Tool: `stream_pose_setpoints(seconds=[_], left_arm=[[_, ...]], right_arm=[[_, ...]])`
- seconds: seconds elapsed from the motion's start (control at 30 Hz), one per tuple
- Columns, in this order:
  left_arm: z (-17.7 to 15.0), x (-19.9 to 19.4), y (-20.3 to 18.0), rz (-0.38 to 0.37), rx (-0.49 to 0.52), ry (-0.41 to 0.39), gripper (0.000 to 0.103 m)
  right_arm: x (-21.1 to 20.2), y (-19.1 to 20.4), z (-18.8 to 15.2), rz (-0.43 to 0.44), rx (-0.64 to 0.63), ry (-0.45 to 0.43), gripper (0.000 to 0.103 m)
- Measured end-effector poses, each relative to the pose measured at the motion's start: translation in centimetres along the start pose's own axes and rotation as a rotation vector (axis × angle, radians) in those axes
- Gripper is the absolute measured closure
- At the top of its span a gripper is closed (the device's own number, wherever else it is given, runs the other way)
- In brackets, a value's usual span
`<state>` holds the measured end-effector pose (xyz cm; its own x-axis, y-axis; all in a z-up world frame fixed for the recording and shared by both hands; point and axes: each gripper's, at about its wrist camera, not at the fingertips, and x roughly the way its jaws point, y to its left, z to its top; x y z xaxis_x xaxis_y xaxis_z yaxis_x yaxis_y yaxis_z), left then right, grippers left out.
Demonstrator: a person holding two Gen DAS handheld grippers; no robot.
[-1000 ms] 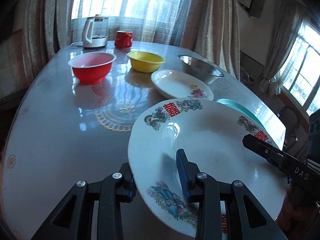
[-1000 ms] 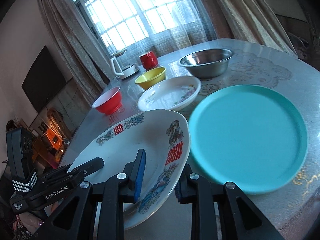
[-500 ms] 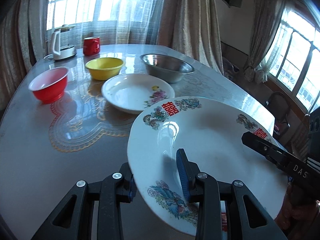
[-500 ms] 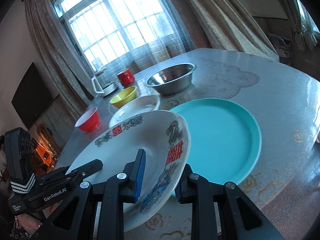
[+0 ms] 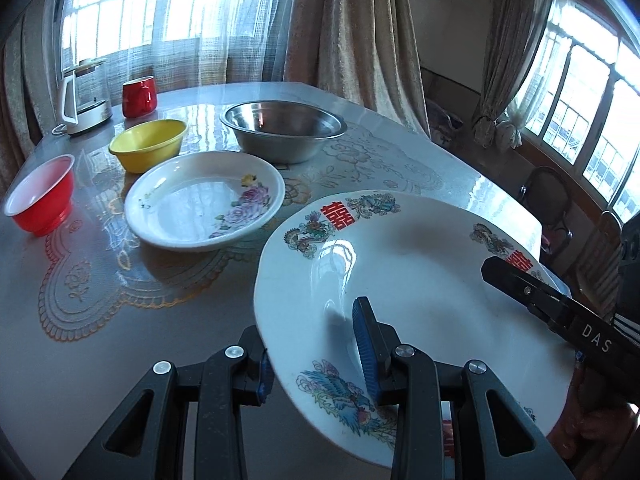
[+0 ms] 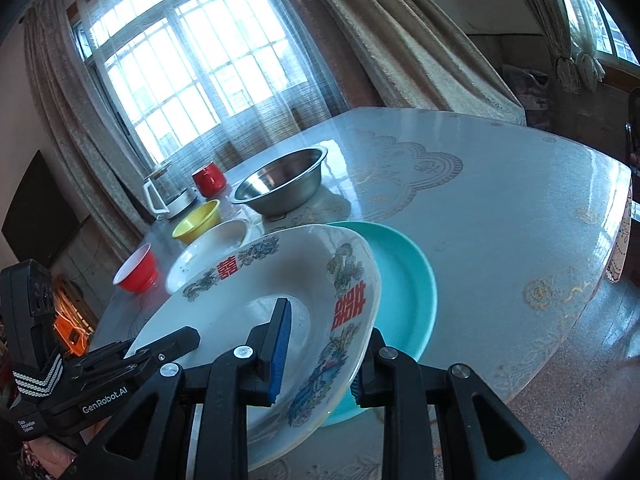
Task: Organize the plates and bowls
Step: 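Lift the large white plate and lower it onto the teal plate, then open both grippers and move them to the small floral plate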
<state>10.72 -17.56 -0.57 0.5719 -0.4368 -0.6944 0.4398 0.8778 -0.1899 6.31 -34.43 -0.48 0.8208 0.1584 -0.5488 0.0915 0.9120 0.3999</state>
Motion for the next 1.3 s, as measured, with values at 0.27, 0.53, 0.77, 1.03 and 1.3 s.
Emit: stream_pose_setpoints(seconds=[0.27, 0.53, 0.77, 1.03, 1.3], left_arm=[[0.8, 2.5, -1.1, 0.032, -0.004, 0.028, 0.067], [1.3, 3.7, -1.7, 0.068, 0.016, 0.017, 0.067], [1.1, 4.4, -1.3, 0.061, 0.003, 0.038, 0.067], [0.9, 3.9, -1.6, 0.075, 0.037, 0.033, 0.067], [0.3, 2.7, -1.8, 0.07, 0.048, 0.022, 0.068]], right_arm=[[1.8, -2.4, 0.8, -0.023, 0.032, 0.003, 0.078], [3.2, -3.2, 1.4, -0.053, 0.009, -0.003, 0.078], [4.1, -4.5, 1.2, -0.054, 0.043, 0.021, 0.077], [1.4, -5.1, 1.4, -0.063, 0.062, -0.041, 0.072], [1.2, -4.9, 1.1, -0.094, 0.075, -0.026, 0.085]])
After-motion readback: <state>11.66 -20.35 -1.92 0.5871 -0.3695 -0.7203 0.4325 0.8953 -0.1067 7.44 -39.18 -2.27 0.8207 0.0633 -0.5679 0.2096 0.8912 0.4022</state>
